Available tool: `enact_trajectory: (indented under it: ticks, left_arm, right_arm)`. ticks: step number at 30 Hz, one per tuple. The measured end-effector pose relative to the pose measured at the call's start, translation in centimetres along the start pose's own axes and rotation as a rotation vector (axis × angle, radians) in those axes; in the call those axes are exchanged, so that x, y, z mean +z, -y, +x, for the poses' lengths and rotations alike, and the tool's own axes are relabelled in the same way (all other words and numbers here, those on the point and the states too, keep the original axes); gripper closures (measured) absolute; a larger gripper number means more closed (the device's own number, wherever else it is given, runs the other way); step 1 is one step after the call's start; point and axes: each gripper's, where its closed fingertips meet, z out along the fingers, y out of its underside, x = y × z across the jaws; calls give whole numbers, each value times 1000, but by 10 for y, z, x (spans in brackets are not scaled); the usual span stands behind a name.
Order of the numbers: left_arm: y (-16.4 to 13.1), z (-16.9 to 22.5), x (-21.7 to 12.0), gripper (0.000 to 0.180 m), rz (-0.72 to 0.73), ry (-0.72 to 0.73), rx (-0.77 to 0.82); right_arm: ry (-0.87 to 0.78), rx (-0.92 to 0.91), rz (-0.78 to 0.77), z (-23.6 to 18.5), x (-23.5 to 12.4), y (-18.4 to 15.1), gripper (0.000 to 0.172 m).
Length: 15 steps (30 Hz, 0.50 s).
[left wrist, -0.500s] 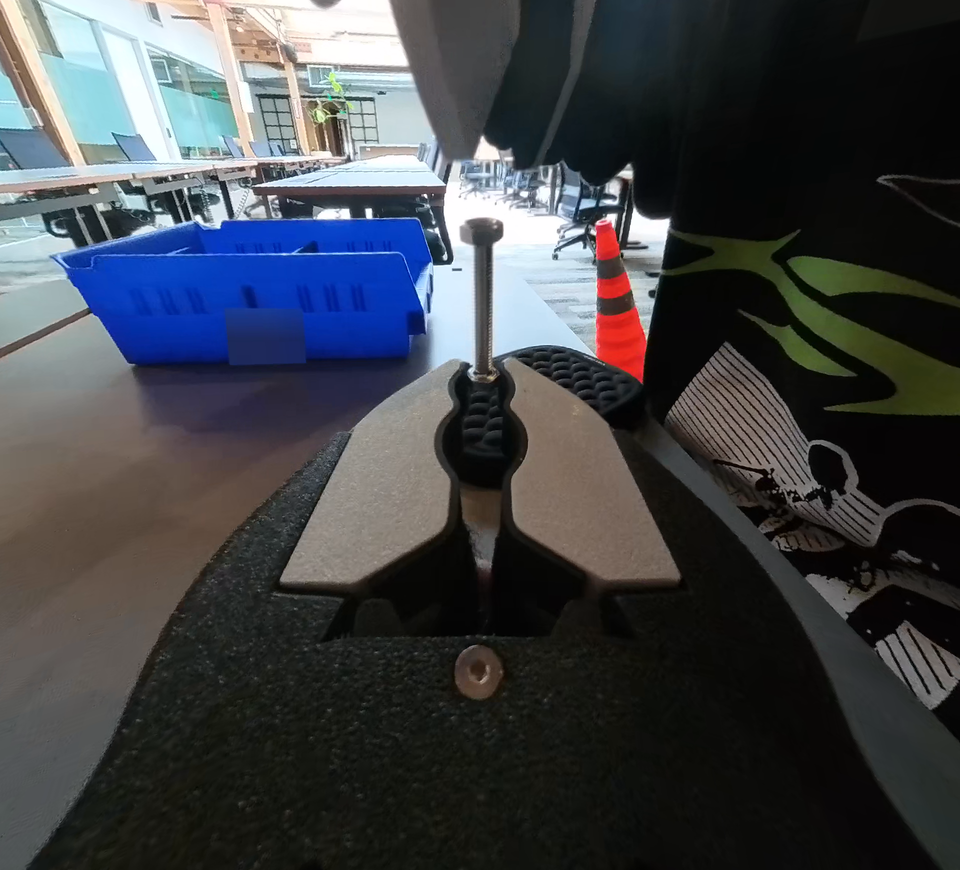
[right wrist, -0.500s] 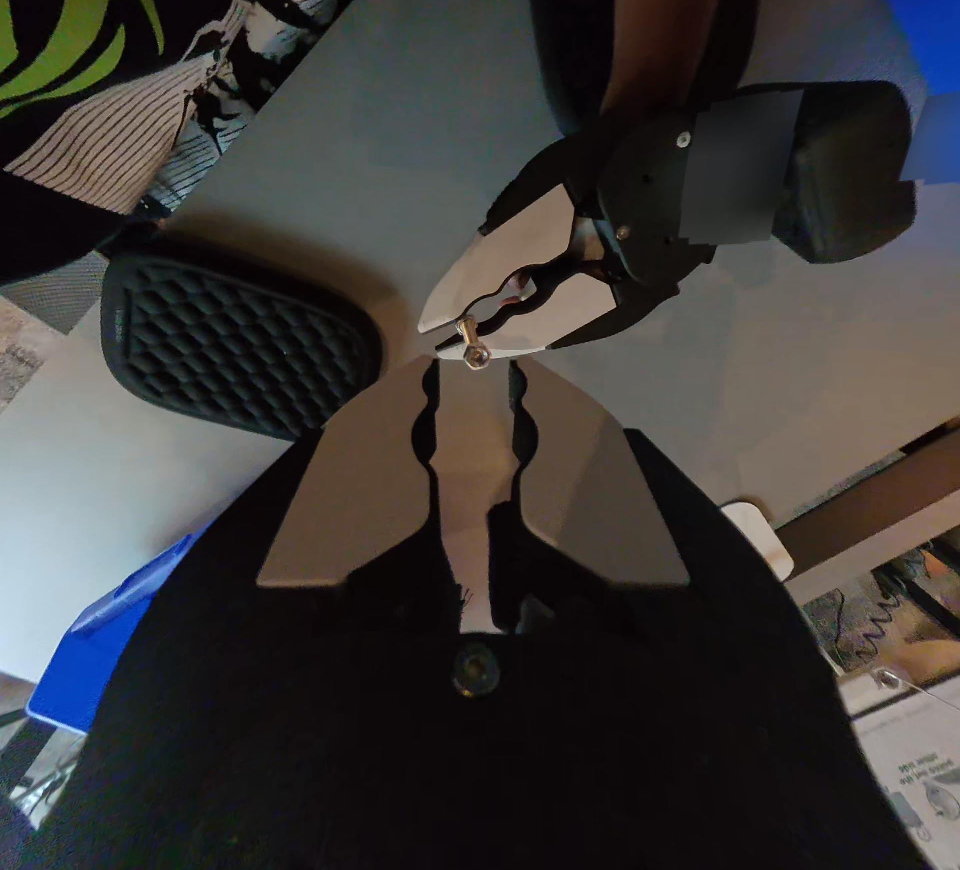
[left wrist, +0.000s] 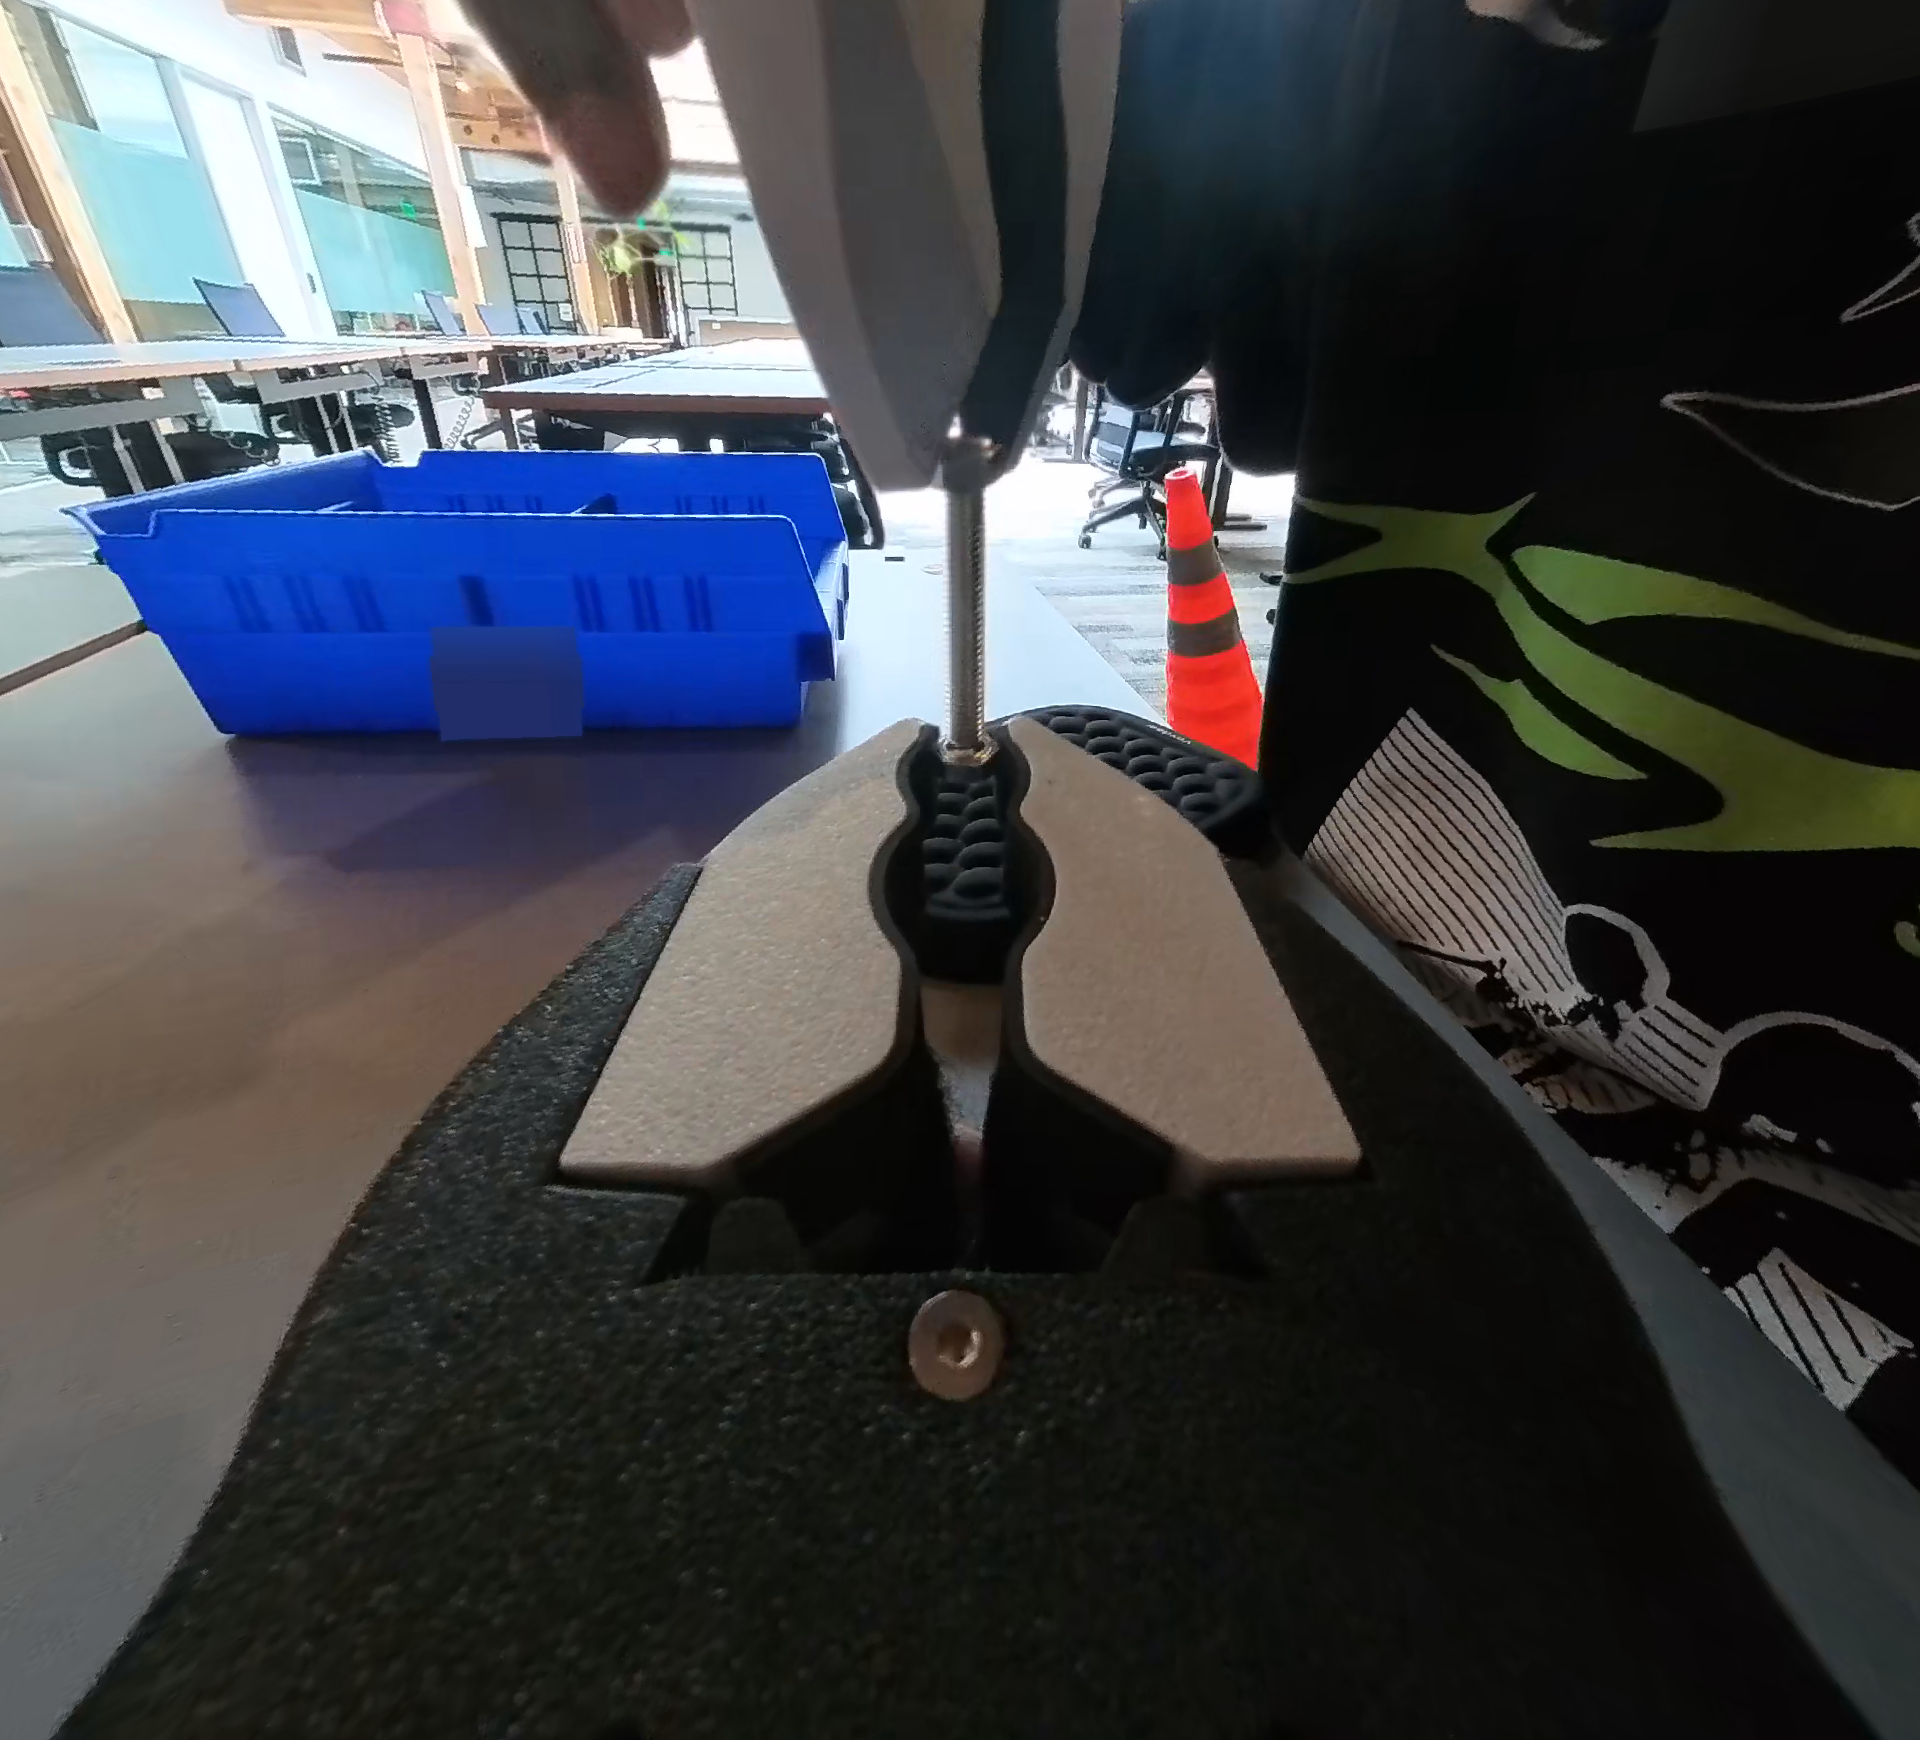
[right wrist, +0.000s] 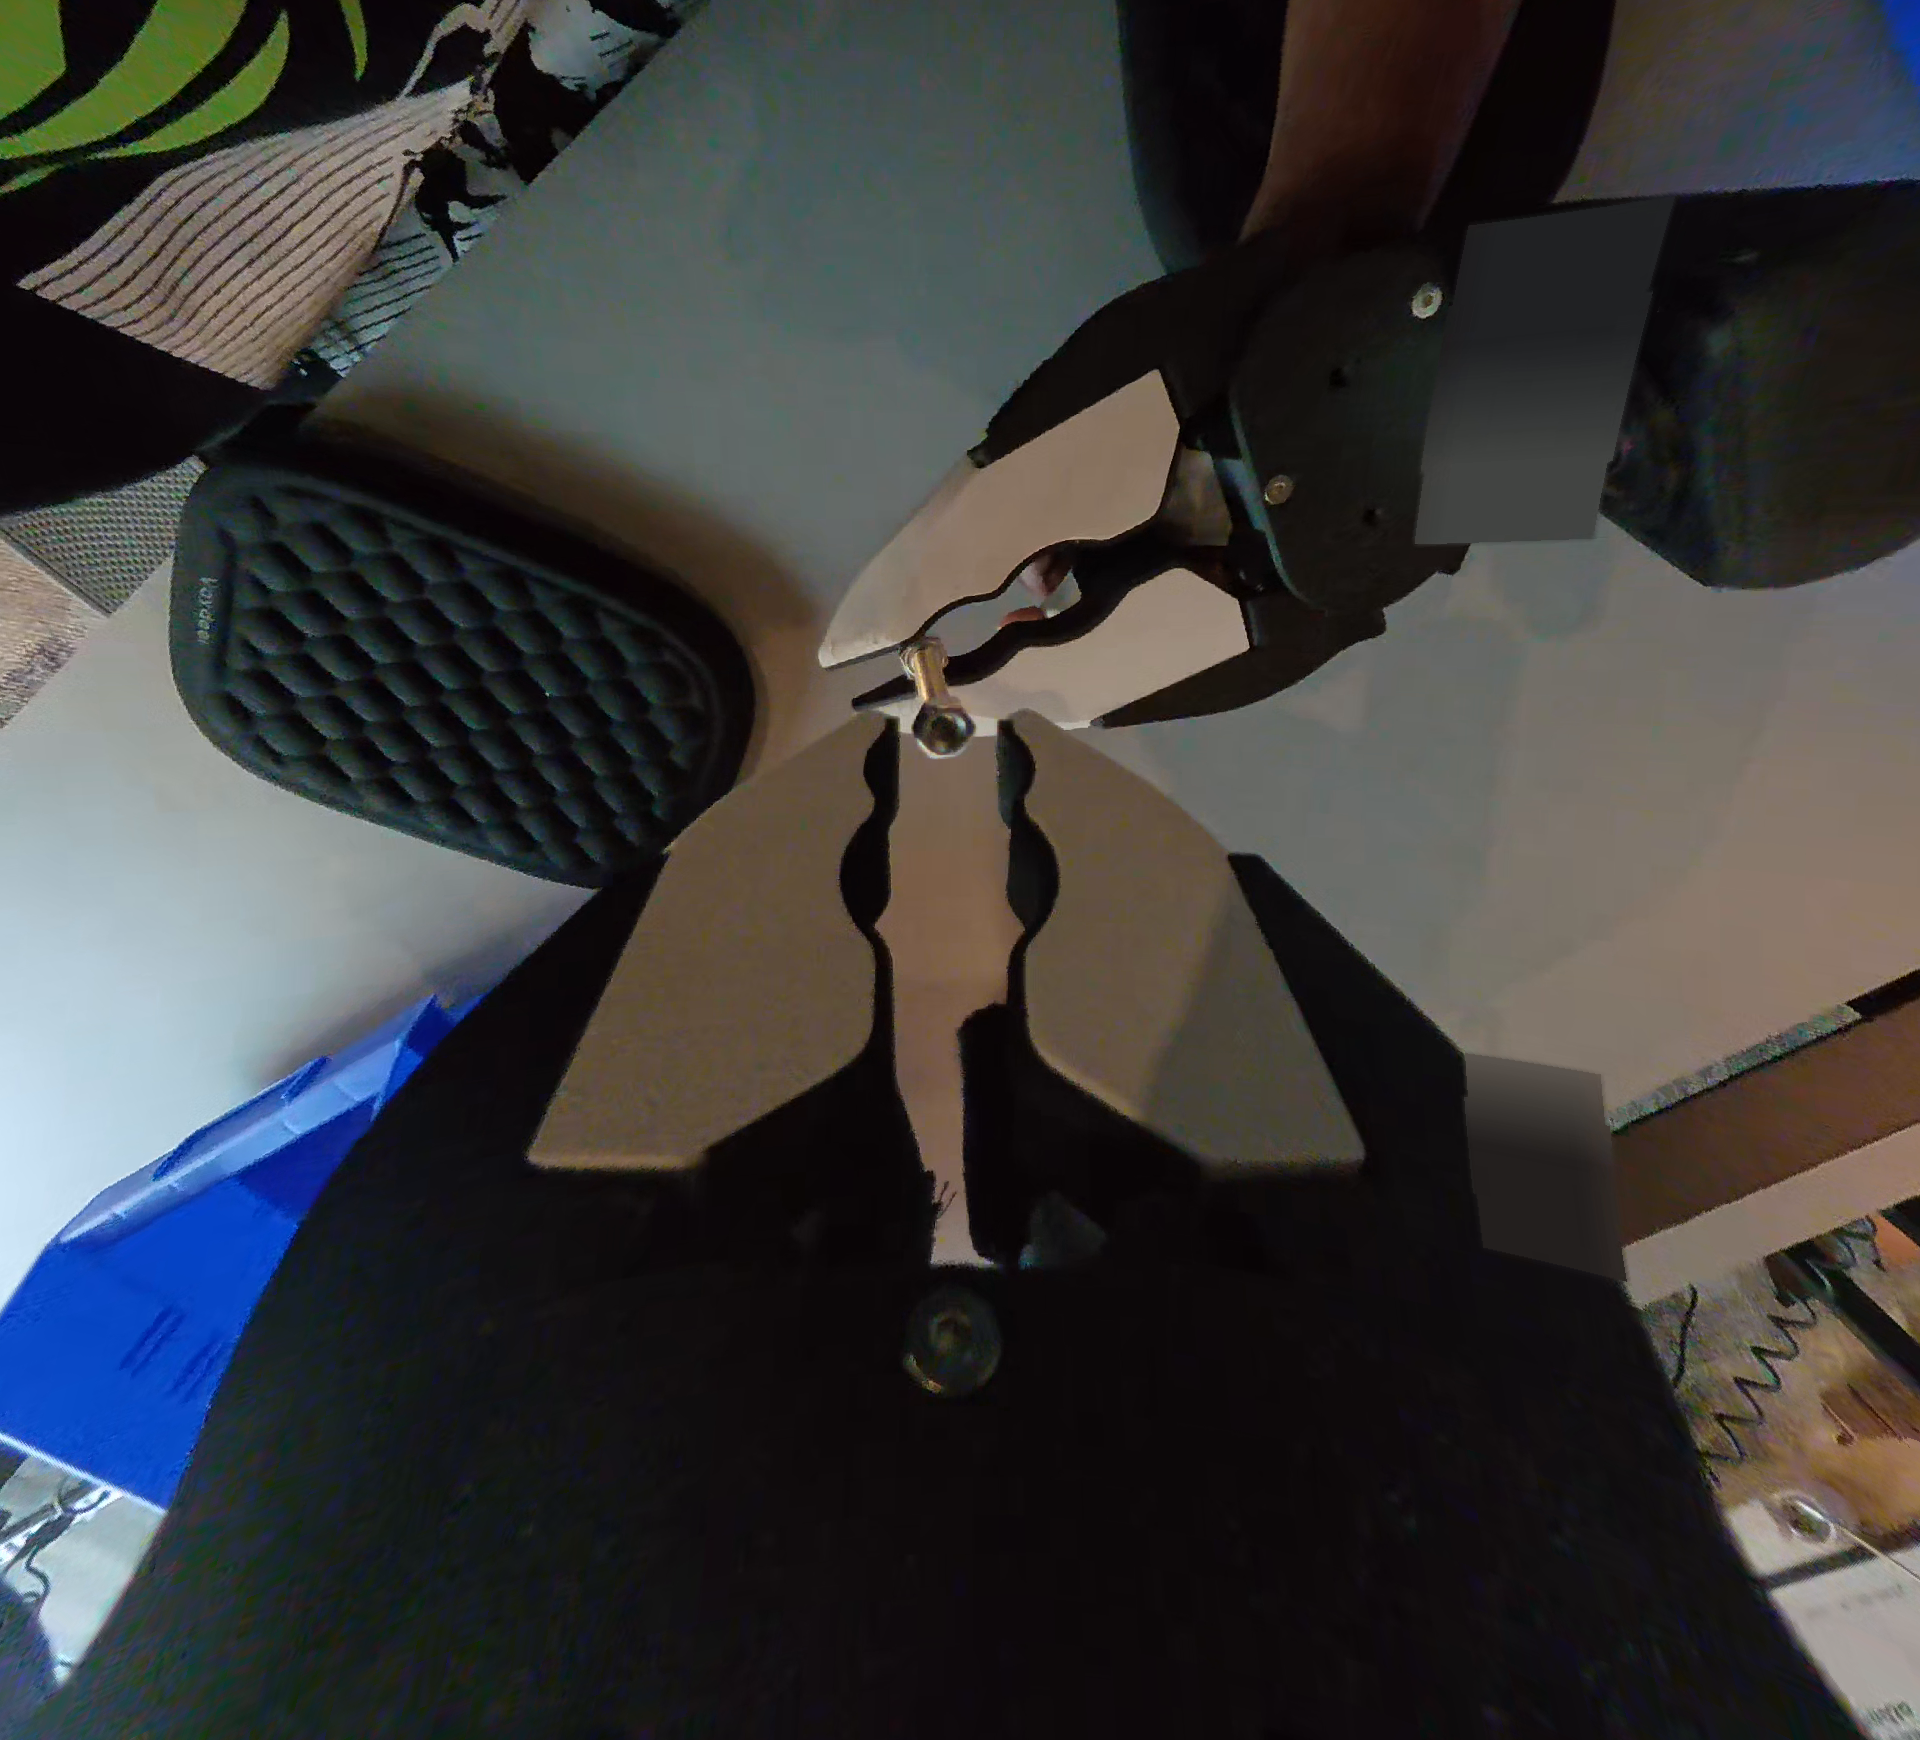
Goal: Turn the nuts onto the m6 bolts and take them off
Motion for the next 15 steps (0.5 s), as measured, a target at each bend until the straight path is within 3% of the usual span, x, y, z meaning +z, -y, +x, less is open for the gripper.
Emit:
enact_trajectory:
  ticks: [11,15]
  left_arm:
    - [1,1,-1,171,10,-15,-14]
    - [-1,13,0,171,-8,-127,-36]
  right_arm:
    - [1,-18,18,0,2,-1,161]
    - [-21,-75,48,0,-1,5,161]
